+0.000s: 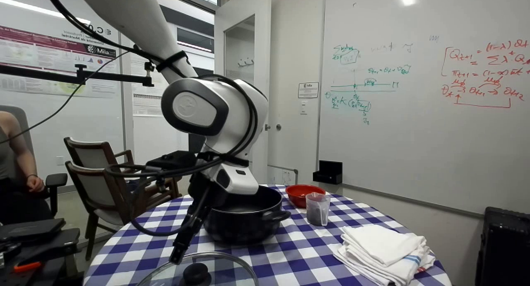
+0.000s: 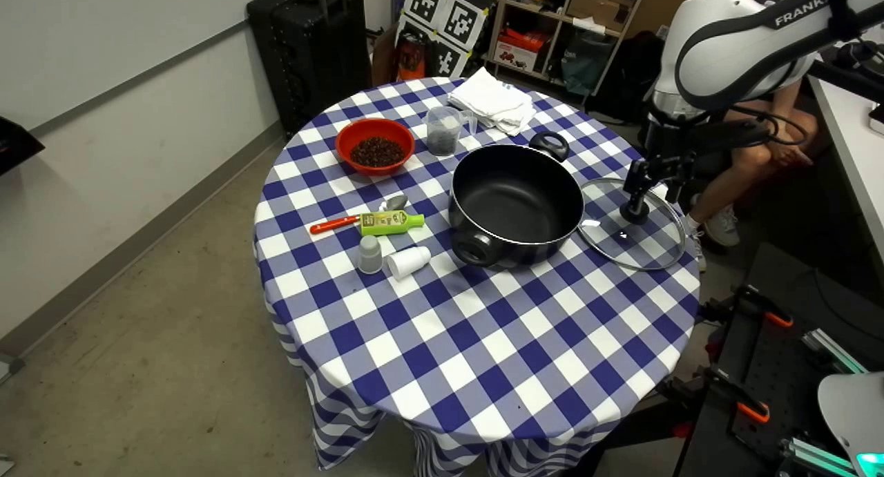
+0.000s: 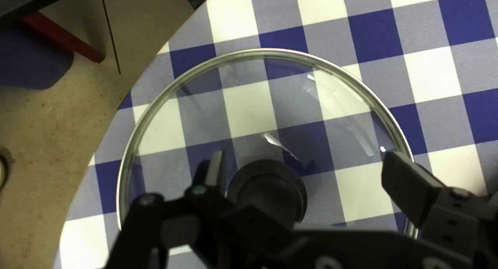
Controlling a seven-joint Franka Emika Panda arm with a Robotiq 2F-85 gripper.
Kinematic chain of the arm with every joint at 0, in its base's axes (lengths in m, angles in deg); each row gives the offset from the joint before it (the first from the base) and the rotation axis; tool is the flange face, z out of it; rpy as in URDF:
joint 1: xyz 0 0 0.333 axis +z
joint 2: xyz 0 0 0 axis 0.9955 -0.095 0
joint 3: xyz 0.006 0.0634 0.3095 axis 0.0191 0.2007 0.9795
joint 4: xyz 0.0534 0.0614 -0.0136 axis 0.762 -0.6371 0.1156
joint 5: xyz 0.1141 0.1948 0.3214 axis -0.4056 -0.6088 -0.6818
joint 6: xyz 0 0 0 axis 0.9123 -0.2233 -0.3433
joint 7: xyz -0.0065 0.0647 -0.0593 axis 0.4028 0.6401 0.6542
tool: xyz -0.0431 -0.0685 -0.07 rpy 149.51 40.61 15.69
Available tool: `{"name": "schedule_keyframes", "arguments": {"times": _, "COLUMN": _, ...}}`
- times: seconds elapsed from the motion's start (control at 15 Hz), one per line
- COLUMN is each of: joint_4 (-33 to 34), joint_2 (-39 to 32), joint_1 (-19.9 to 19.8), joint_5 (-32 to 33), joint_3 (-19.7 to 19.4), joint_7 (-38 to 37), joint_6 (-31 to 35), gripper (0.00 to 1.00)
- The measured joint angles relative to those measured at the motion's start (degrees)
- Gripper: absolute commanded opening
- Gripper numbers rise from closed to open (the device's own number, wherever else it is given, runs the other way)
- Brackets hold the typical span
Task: Pick the lid and cover the pot
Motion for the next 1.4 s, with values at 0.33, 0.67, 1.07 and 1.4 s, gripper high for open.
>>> {"name": "schedule_keyframes", "arguments": {"times": 0.33, "joint_4": 3.14, "joint_2": -4.8, "joint_1": -0.49, "joint_5": -2.27, "joint_3": 0.02, "joint_7": 1.15, "joint_6": -2.3, "gripper": 1.0}}
{"name": "schedule_keyframes", "arguments": {"times": 0.67, "joint_4": 6.24, "joint_2": -8.61, "joint_1": -1.95, "joint_5": -4.21, "joint_3": 0.02, "joint_7": 2.22, "joint_6": -4.38, "gripper": 1.0}}
{"name": "schedule_keyframes", "arguments": {"times": 1.07, "joint_4": 9.61, "joint_2": -10.87, "joint_1": -3.27, "joint_5": -4.55, "joint_3": -0.08, "joint_7": 2.23, "joint_6": -4.62, "gripper": 1.0}}
{"name": "schedule_keyframes", "arguments": {"times": 1.4, "joint_4": 10.64, "joint_2": -11.36, "joint_1": -4.26, "joint_5": -5.0, "joint_3": -0.12, "joint_7": 2.23, "joint_6": -5.0, "gripper": 0.6}}
